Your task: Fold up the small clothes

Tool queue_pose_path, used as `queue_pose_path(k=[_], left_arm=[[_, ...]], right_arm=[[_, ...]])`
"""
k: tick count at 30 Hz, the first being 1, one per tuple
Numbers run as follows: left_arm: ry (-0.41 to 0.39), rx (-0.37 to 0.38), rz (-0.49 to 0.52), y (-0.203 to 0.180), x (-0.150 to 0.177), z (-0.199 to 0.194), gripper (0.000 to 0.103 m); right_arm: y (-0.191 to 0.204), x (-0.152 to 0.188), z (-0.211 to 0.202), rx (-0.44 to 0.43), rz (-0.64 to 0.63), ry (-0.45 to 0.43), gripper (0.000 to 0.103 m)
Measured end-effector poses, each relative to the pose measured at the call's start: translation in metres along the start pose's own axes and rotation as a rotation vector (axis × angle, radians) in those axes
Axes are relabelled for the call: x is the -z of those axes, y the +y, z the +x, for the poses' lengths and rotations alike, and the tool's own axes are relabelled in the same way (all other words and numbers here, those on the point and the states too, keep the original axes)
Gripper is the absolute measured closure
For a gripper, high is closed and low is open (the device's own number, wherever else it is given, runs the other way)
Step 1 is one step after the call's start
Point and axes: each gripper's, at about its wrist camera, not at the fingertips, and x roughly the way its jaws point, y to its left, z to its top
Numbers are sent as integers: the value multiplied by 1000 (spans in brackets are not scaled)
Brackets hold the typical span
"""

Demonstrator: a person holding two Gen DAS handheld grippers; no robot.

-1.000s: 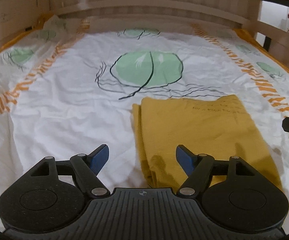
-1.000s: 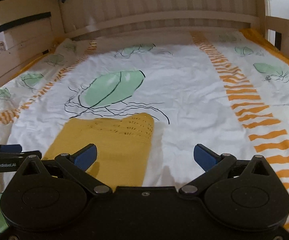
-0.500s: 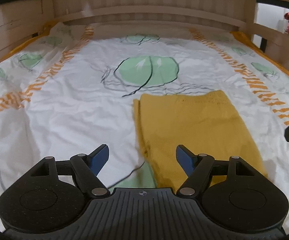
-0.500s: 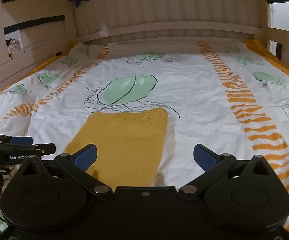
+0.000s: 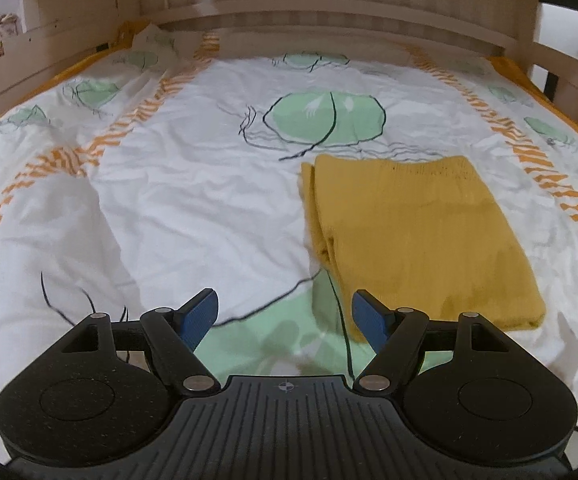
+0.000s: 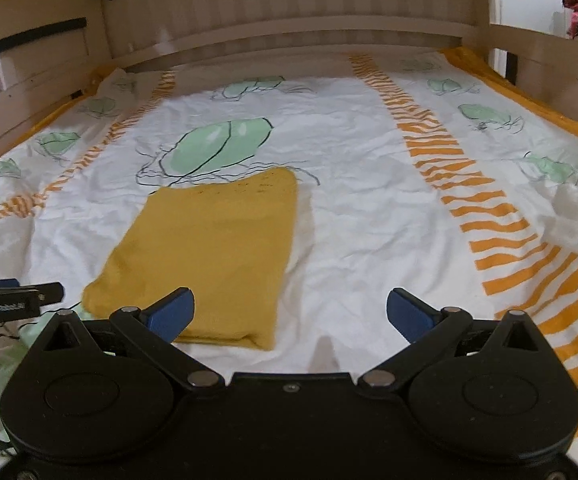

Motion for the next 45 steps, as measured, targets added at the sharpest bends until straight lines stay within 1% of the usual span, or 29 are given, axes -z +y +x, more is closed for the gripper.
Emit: queue_pose_path(k=[5, 9, 16, 25, 45], left_arm=[[30, -10, -11, 1, 5, 0, 30], [46, -15, -20, 2, 8, -1, 30], [61, -23, -16, 1, 9, -3, 30], [87, -9, -28, 1, 10, -1, 30], [116, 3, -13, -6, 12, -3, 30]], right_arm=[[7, 4, -2, 2, -36, 2, 1], [12, 8, 1, -7, -43, 28, 1], [11, 11, 4, -7, -27, 59, 1], [4, 12, 6, 8, 10, 86, 1], [7, 15, 9, 2, 21, 107, 1]])
